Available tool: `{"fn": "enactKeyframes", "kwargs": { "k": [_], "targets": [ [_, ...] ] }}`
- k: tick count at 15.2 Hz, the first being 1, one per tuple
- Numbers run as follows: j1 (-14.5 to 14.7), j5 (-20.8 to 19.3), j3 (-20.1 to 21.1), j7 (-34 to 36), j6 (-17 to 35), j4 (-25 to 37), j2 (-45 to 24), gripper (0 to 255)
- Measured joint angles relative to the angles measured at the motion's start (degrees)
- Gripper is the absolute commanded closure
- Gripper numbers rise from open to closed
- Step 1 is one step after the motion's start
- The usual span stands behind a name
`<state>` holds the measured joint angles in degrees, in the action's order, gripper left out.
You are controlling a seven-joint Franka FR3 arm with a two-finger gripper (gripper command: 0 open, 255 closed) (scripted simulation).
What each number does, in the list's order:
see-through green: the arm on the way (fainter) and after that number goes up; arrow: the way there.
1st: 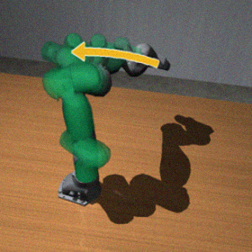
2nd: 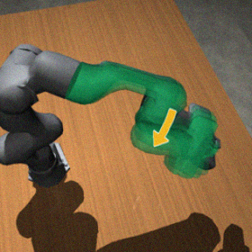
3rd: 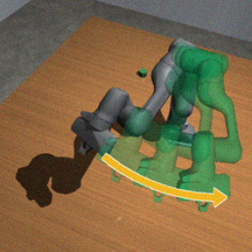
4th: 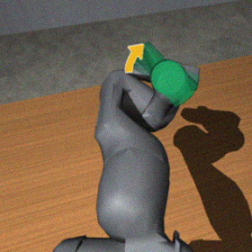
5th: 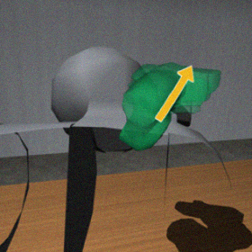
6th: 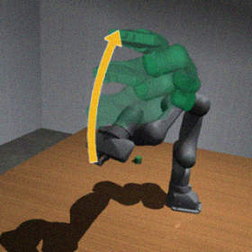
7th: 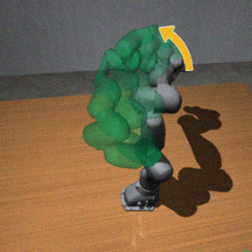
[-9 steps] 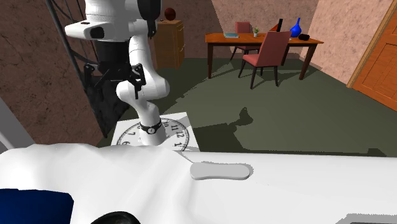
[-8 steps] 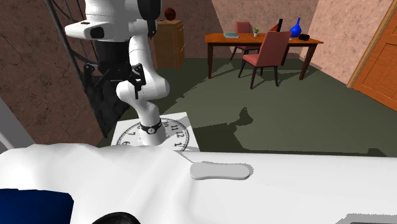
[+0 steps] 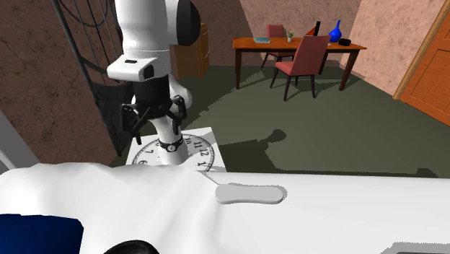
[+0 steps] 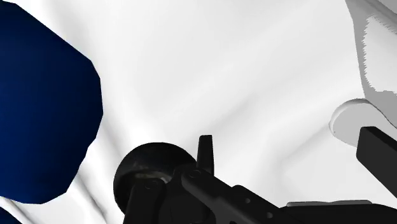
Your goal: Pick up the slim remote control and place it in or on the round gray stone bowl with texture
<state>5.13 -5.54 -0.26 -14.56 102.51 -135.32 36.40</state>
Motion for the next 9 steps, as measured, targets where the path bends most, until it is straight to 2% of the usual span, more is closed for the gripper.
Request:
{"fn": "enactKeyframes", "kwargs": {
  "k": [9],
  "targets": [
    [7.06,2.09,1.97,-9.64,11.20,-0.15,-12.19,0]
  ]
}}
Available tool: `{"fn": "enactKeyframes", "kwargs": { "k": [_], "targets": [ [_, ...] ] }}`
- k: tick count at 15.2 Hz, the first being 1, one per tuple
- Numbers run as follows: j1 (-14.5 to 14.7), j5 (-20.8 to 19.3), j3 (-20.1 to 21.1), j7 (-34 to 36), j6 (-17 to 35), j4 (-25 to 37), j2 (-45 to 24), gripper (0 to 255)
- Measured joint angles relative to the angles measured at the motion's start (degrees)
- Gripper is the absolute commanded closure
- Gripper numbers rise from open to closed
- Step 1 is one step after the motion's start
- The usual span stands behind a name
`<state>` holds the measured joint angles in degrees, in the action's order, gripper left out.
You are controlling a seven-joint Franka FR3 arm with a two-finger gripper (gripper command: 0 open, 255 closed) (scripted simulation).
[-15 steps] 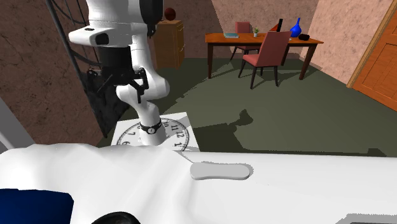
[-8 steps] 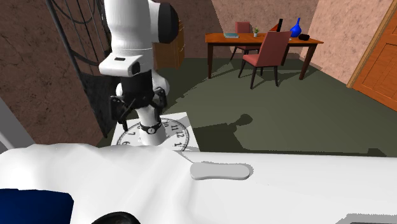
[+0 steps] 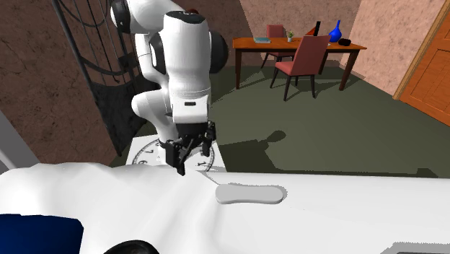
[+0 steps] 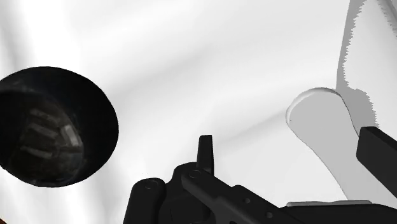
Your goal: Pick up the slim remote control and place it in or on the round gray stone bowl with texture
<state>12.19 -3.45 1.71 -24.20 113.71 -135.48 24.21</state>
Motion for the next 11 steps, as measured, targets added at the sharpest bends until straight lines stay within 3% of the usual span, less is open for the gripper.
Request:
{"fn": "enactKeyframes", "kwargs": {
  "k": [11],
  "targets": [
    [7.33,2.01,4.04,-11.95,11.72,2.54,-15.79,0]
  ]
}}
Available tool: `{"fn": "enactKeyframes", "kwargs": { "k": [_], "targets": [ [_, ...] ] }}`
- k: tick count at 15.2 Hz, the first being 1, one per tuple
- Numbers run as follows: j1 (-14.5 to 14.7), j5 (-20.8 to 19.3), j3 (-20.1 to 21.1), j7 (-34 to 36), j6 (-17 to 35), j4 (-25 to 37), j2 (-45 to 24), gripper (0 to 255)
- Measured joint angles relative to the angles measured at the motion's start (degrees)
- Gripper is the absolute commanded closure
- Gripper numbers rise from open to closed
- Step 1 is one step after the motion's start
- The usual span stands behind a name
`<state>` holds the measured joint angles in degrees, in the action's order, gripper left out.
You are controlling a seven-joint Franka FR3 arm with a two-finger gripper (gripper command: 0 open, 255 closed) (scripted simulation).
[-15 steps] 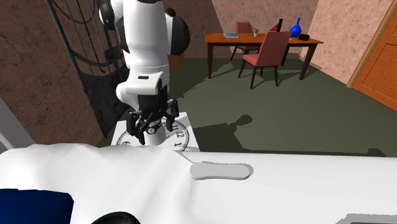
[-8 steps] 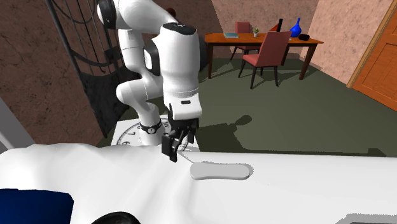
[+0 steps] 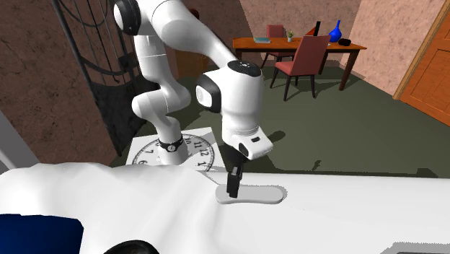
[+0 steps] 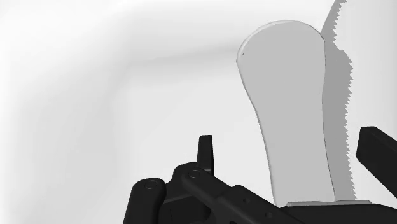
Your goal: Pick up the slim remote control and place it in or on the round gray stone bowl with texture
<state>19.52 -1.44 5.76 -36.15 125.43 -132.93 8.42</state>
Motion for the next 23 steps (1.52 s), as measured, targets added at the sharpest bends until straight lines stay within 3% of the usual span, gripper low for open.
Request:
{"fn": "enactKeyframes", "kwargs": {
  "k": [5,12,18,19,23],
  "targets": [
    [2.43,0.30,2.08,-3.85,3.60,1.11,-5.31,0],
    [2.53,-0.33,2.21,-3.78,9.01,-1.21,-8.50,0],
    [2.53,-0.43,2.22,-3.70,9.49,-1.22,-8.93,0],
    [2.53,-0.43,2.22,-3.70,9.49,-1.22,-8.93,255],
    [2.53,-0.43,2.21,-3.71,9.48,-1.22,-8.94,255]
  ]
}}
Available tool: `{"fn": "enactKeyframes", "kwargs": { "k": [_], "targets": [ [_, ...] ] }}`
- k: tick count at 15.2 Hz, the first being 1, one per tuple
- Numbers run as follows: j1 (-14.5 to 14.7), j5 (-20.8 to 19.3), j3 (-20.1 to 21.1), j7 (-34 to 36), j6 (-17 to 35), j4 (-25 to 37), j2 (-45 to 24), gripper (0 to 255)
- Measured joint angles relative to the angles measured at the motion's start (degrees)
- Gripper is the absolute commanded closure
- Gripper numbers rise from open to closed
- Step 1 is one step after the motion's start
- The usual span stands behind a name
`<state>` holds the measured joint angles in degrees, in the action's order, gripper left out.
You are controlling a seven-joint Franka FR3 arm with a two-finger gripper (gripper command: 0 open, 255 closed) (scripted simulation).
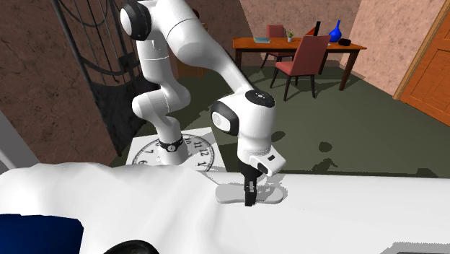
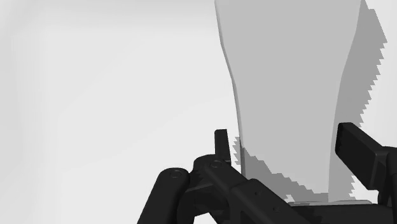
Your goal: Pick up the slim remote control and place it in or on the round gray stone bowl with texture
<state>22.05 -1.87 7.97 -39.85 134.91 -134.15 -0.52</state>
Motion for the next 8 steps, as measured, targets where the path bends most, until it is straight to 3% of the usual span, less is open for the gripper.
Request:
{"fn": "enactKeyframes", "kwargs": {
  "k": [8],
  "targets": [
    [-0.03,0.14,-0.02,-0.17,-0.88,0.28,0.60,255]
  ]
}}
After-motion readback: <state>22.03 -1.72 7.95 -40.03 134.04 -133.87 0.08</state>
